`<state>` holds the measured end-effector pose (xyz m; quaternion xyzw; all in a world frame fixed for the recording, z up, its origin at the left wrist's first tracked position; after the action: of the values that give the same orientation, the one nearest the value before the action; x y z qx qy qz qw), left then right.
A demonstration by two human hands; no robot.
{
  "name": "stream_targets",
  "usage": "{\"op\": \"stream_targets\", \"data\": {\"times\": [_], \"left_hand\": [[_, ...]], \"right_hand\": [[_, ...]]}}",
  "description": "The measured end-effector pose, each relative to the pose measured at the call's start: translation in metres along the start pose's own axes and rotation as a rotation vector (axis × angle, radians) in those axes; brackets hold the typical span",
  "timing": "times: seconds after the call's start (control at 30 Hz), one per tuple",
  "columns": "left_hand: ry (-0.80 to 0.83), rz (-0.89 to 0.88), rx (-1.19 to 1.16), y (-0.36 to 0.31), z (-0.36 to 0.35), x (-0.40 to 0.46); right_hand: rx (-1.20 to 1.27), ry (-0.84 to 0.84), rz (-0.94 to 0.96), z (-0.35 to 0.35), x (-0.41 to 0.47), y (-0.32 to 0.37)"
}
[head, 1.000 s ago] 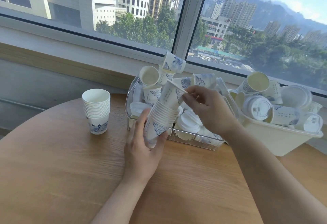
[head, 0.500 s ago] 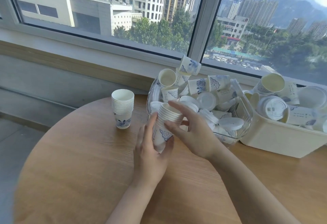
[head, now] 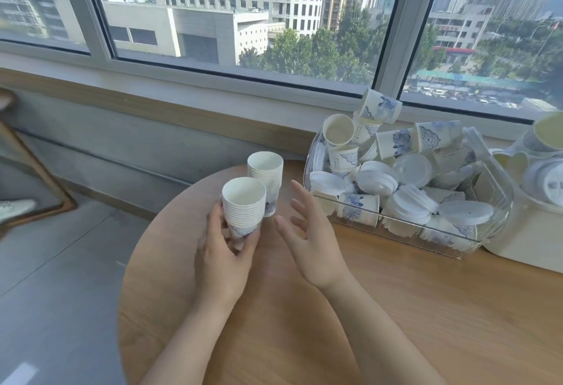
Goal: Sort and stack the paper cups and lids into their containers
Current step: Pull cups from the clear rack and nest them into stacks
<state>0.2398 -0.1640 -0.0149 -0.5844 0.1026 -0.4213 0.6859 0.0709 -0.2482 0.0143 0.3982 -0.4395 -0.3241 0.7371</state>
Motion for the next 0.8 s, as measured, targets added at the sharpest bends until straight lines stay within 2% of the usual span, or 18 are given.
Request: {"op": "stream_targets", "data": {"times": [0.3,0.8], "left_hand": [[-0.020,0.047,0.007,0.022,0.004,0.038],[-0.026,-0.014,-0.009,0.023,-0.018,0.056]], "right_hand": [[0.081,0.025,-0.107,-0.033,0.023,-0.039],[0.096,-0.041,-0.072,-0.031,0.044,-0.047]]}}
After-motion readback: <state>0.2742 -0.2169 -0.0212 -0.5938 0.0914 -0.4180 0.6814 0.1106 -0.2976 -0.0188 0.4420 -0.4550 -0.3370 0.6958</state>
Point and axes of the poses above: each hand's wrist, its own x-axis towards the middle knuckle, its own z-axis out of the back of the hand, y = z × x, the point moved 9 cm from there along x, towards the middle knuckle, and after that the axes turned 4 degrees about z, right-handed, at the moved point
